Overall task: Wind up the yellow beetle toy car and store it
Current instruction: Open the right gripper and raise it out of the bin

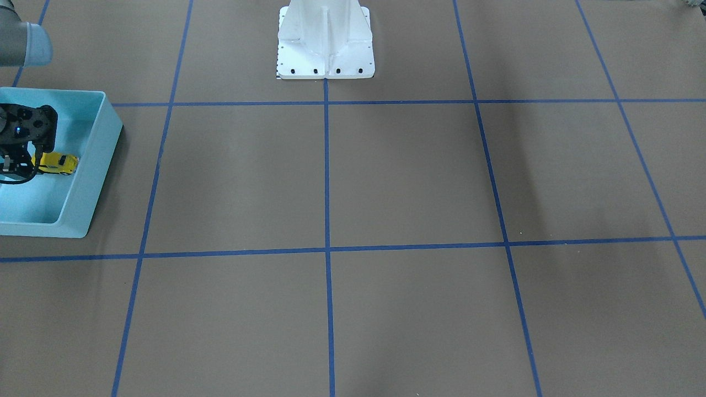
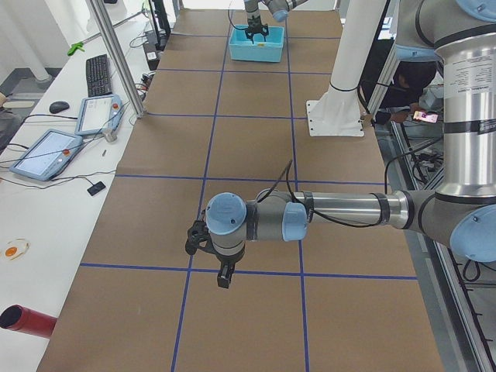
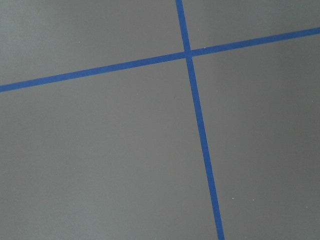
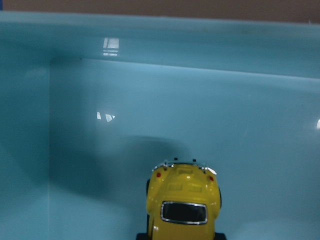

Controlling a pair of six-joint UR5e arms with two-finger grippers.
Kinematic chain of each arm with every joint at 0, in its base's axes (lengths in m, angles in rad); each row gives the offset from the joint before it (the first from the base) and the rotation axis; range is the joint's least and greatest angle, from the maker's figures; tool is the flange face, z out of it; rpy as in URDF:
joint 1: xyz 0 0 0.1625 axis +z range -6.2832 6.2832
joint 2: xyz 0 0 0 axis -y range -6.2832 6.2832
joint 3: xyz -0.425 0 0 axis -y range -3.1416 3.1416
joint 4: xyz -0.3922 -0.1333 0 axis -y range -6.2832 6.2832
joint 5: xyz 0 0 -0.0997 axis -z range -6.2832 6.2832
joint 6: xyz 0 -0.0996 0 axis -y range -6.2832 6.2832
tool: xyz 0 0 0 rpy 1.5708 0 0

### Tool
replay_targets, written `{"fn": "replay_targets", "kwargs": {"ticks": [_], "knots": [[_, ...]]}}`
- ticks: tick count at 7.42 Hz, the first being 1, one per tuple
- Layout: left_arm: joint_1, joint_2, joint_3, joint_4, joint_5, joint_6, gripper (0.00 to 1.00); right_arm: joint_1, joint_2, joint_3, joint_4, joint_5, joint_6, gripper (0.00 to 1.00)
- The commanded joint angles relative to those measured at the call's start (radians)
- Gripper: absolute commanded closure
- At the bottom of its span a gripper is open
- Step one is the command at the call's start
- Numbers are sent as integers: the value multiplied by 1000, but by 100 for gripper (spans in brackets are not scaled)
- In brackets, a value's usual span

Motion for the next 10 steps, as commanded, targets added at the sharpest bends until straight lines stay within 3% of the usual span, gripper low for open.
{"fn": "replay_targets", "kwargs": {"ticks": [1,3,4,7,8,10], "knots": [[0,0,-2,6,1,-1,0,4,0,43,0,6,4,0],[0,2,-1,6,1,-1,0,102,-3,117,-48,6,5,0],[0,3,-1,6,1,-1,0,183,8,132,-127,13,4,0],[-1,2,1,6,1,-1,0,487,101,35,-426,102,10,0],[-1,3,-1,6,1,1,0,576,100,-10,-444,130,25,0],[-1,5,-1,6,1,1,0,670,84,-39,-442,123,299,0]]}}
